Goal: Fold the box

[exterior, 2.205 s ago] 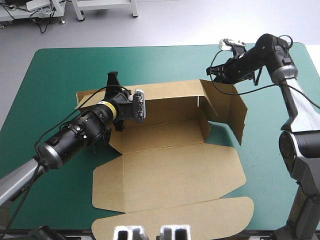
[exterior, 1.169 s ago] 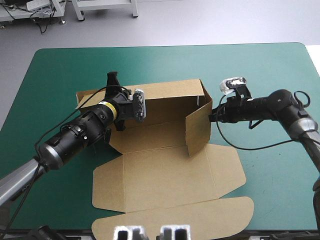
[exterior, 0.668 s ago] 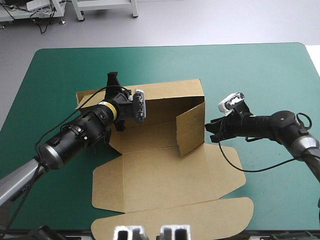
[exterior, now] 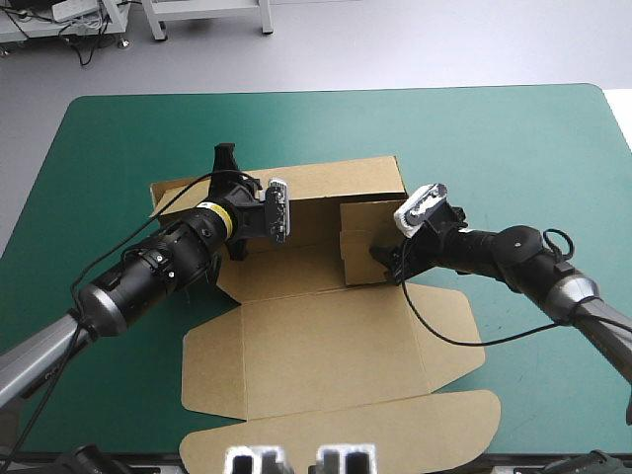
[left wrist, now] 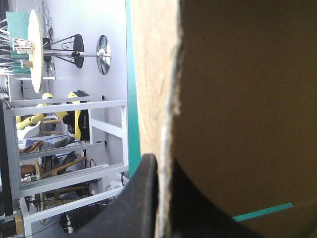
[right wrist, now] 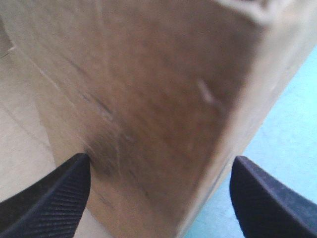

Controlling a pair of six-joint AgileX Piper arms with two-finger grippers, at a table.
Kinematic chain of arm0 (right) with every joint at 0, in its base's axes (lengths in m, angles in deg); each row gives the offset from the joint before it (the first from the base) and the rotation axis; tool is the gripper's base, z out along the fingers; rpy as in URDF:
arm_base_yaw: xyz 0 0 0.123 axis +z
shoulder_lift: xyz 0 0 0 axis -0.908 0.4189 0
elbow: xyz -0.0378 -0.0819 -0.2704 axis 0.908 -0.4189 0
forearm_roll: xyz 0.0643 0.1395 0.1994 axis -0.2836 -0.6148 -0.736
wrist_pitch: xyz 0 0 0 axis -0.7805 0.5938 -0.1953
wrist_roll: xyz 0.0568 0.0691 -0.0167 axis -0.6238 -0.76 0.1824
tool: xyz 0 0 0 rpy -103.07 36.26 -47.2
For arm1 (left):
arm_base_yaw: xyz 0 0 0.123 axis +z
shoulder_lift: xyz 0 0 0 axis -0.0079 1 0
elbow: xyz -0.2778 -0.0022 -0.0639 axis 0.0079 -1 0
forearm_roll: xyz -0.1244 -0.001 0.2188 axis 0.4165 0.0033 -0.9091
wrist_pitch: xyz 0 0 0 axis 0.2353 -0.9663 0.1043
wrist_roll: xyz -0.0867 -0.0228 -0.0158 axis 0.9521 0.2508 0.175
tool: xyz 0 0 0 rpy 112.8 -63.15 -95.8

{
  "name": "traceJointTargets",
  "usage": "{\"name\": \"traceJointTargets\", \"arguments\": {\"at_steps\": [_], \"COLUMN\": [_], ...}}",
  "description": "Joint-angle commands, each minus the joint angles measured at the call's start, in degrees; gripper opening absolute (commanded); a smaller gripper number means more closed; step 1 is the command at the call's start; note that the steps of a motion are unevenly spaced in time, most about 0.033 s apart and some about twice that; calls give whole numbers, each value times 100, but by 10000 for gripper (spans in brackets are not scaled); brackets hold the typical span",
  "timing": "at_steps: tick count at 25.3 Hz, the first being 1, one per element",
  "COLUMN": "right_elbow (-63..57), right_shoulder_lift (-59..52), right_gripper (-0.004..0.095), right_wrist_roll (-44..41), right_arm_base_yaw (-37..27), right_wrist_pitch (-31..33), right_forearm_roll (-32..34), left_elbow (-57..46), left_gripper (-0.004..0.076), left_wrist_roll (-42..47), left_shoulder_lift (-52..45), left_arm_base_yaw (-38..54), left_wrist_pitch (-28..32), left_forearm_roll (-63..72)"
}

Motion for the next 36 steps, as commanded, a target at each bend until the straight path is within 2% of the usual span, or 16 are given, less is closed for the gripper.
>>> {"name": "traceJointTargets", "arguments": {"at_steps": [1,4,8,11,13,15,16,20,22,23,27,29,31,34,35,36], "right_elbow": [133,133,133,133,142,142,170,194,194,194,194,194,194,235,269,335], "right_shoulder_lift": [-225,-225,-213,-141,-102,-103,-103,-103,-103,-103,-103,-103,-103,-103,-103,-113], "right_gripper": [662,567,395,126,20,-18,-19,-19,-19,-19,-19,-20,-20,-19,-19,-19], "right_wrist_roll": [-548,-659,-648,-589,-589,-600,-655,-679,-679,-679,-807,-807,-807,-807,-807,-850], "right_arm_base_yaw": [254,254,254,254,254,254,254,254,254,254,254,254,254,244,243,235], "right_wrist_pitch": [-1010,-1107,-737,-451,-479,-582,-654,-774,-805,-833,-1064,-1063,-1042,-1067,-1015,-966], "right_forearm_roll": [-70,-15,-15,-1,-1,-1,-1,-22,-22,-22,-35,-35,-35,1,47,146], "left_elbow": [108,119,119,119,119,119,119,119,119,119,119,119,119,160,197,231], "left_gripper": [-10,-10,-10,17,61,156,301,596,663,667,660,627,489,127,30,1], "left_wrist_roll": [435,797,982,929,931,931,931,931,931,931,931,967,1175,1817,1978,2156], "left_shoulder_lift": [-153,-153,-153,-153,-153,-165,-165,-249,-322,-359,-639,-825,-971,-1147,-1185,-1237], "left_arm_base_yaw": [-77,-77,-77,-77,-77,-77,-103,-315,-482,-575,-1035,-1272,-1332,-1321,-1321,-1321], "left_wrist_pitch": [-68,-29,269,437,437,437,437,468,476,476,338,103,-97,-295,-306,-313], "left_forearm_roll": [61,61,237,506,506,506,519,519,473,447,300,356,460,469,406,251]}}
